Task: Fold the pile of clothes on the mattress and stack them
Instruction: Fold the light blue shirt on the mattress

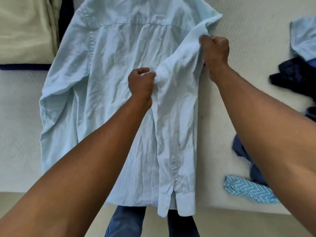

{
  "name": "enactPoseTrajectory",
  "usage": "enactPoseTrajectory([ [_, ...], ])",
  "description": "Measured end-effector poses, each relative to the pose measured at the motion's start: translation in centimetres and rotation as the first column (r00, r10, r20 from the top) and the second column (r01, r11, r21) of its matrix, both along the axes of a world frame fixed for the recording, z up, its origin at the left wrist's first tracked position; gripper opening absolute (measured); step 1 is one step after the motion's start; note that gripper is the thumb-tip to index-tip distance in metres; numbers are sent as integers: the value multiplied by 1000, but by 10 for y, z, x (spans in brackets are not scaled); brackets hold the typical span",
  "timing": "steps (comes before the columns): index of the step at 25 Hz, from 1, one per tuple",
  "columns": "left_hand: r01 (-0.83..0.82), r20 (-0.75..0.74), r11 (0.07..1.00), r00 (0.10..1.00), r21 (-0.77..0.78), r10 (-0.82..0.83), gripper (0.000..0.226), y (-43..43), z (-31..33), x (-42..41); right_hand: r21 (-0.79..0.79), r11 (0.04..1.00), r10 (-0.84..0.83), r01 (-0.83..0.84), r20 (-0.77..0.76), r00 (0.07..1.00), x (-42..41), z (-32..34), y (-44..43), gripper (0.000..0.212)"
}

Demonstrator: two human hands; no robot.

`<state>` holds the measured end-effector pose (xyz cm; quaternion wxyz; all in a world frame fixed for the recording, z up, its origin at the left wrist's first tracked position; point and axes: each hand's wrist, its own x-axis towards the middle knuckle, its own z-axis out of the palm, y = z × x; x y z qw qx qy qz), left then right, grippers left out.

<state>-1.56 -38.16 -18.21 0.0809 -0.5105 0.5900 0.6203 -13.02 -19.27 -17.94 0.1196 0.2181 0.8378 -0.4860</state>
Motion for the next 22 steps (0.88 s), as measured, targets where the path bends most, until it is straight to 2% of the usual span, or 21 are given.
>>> enactPoseTrajectory([
  [2, -24, 24, 1000, 999, -13, 25, 13, -7, -2, -1, 18, 1000, -9, 9, 5, 1000, -6, 2, 2, 38],
  [4, 9, 38, 999, 999, 44, -10, 8, -12, 1, -2, 86, 994, 74, -72, -21, 997, -13, 5, -3, 36],
  [6, 61, 41, 994, 997, 86, -64, 9, -17, 3, -2, 129, 980, 161, -149, -88, 983, -21, 10, -11, 44],
  [8, 40, 61, 998, 997, 47, -43, 3, -22, -3, -5, 110, 989, 117, -103, -127, 985, -34, 5, -12, 47],
  [11, -70, 97, 998, 993, -1, 69, 18, -25, -5, -7, 64, 998, 2, 2, -61, 998, -41, -5, -9, 21],
  [12, -63, 89, 997, 994, 36, 60, 24, -25, -4, -6, 40, 998, -36, 38, -44, 998, -37, -8, -9, 22],
  [15, 106, 59, 979, 991, 174, -118, 39, -27, 4, 4, 21, 1000, -5, 6, -39, 999, -2, 2, -8, 36],
  [18, 165, 26, 981, 985, 99, -168, 31, -31, 5, 13, 27, 996, 90, -89, -13, 996, 23, -1, 2, 48],
  [20, 103, 13, 994, 995, 33, -103, 28, -31, 3, 14, -4, 1000, -22, 22, 20, 1000, 27, -2, 10, 48],
  [22, 116, 14, 993, 993, 37, -117, 40, -26, 9, 20, -103, 987, -110, 123, 123, 986, 39, -2, 15, 59],
])
